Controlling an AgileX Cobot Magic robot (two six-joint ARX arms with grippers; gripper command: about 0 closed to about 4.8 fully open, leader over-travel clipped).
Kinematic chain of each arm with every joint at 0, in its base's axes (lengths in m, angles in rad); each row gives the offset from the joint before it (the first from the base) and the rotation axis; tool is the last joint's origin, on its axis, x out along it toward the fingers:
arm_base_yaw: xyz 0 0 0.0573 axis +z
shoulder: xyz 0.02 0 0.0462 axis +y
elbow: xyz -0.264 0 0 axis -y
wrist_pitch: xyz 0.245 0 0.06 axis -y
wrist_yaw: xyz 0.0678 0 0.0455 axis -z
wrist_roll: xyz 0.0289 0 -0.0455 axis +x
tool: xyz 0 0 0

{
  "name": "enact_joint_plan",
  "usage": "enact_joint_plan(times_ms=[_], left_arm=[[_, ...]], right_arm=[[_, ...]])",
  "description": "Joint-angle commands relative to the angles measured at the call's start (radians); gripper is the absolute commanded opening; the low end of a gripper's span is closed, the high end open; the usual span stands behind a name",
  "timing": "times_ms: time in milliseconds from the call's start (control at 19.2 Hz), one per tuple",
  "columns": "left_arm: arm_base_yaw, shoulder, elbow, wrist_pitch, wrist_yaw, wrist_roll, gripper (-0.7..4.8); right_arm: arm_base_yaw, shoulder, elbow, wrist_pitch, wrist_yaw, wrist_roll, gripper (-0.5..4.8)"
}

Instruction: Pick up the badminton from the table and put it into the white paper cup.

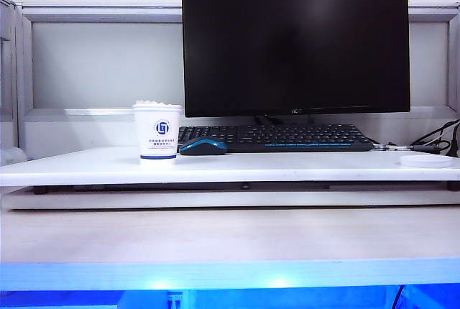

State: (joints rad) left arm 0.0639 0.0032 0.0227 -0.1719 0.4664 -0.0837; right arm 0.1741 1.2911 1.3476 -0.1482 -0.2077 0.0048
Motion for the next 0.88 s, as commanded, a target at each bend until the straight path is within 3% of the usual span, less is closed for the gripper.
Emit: enact_joint_plan(times_ms=[52,208,520,884], left_arm=[[0.001,0.000,-0.001,-0.022,-0.169,0.010,-0.06],[0.001,0.000,-0.002,-0.021,-0.307,0.128,-0.06],[0.001,0.000,-0.016,0.014,-0.336,0.136,-0.06],[0.001,0.000,-0.016,0.013,-0.339,0.137,-0.06]], right_arm=[[-0.054,-0.103,-0.039,-0.070,0.054,-0.091,-0.09],[-0.122,-0.257,-0.267,0.010,0.058,-0.074,-0.09],[-0.132,-0.632,-0.832,0.184,0.147,0.105,-0.09],[-0.130,-0.797,-1.125,0.300,0.184,0.134,-0.08]])
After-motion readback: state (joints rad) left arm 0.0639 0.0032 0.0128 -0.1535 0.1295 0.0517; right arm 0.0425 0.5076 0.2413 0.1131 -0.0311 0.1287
